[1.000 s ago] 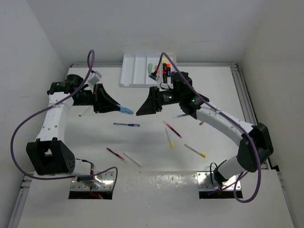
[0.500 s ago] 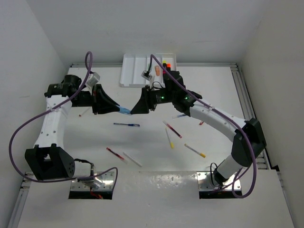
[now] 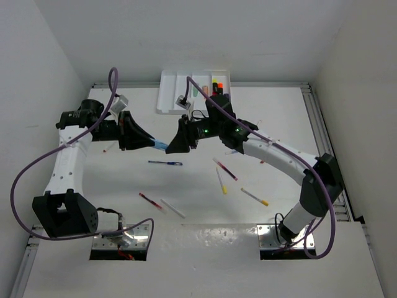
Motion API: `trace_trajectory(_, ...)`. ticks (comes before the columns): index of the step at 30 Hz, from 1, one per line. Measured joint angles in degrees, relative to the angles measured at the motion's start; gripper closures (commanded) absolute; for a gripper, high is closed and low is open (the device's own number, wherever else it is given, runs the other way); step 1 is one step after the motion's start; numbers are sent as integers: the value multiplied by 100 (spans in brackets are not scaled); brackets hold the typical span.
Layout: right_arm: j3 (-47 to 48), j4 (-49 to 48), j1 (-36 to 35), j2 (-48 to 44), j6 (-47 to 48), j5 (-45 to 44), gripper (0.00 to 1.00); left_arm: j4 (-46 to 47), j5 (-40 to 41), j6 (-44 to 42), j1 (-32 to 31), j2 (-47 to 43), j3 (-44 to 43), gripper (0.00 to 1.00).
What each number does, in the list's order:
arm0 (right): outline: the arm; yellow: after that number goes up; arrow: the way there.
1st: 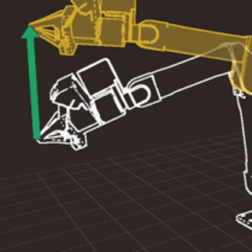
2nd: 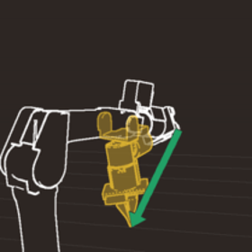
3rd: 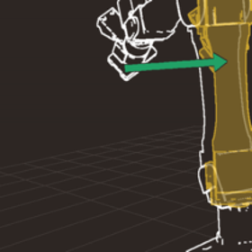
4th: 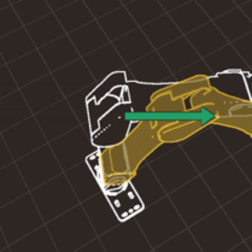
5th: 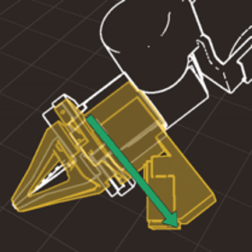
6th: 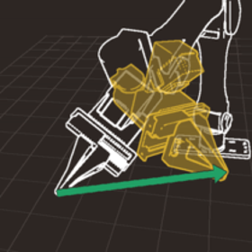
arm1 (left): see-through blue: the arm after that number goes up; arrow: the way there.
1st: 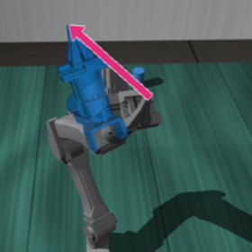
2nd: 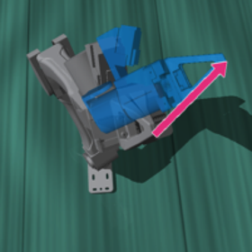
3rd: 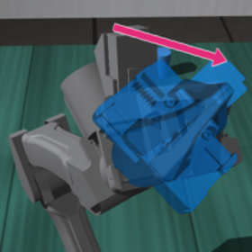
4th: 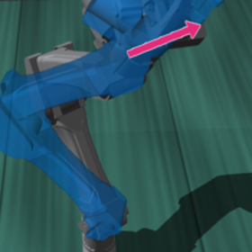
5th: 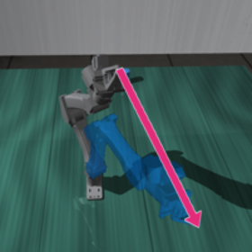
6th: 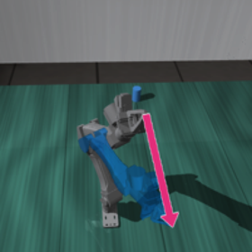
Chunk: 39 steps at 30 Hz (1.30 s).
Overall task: Sort the stationery into containers
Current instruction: Pass the stationery from the left arm to the right, then place the stationery into the container
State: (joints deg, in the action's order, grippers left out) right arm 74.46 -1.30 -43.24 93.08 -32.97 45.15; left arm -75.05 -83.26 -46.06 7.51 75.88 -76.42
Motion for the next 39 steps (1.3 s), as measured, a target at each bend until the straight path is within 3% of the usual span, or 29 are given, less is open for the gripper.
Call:
trace_trajectory(12,79,55,-37,68,197,0,97,-52,-26,35,98,-164,79,98)
trace_trajectory(13,81,57,-37,68,199,4,100,-48,-37,48,109,-175,87,74)
trace_trajectory(14,81,52,-37,68,197,7,100,-42,-39,61,114,-181,94,58)
trace_trajectory(15,83,57,-39,68,192,22,100,0,-35,72,125,-188,107,19)
trace_trajectory(16,96,63,-48,68,197,22,100,52,-42,70,136,-192,127,0)
trace_trajectory(21,122,225,-39,59,321,24,100,31,-48,63,468,-210,297,0)
trace_trajectory(27,83,1069,74,-356,1196,-107,100,-48,-11,15,717,-168,170,0)
trace_trajectory(31,-85,1390,179,-916,1622,-208,100,911,717,1399,555,-46,-378,0)
trace_trajectory(39,-483,1661,509,-1414,1821,-1123,100,2809,3335,3738,-251,-114,-601,0)
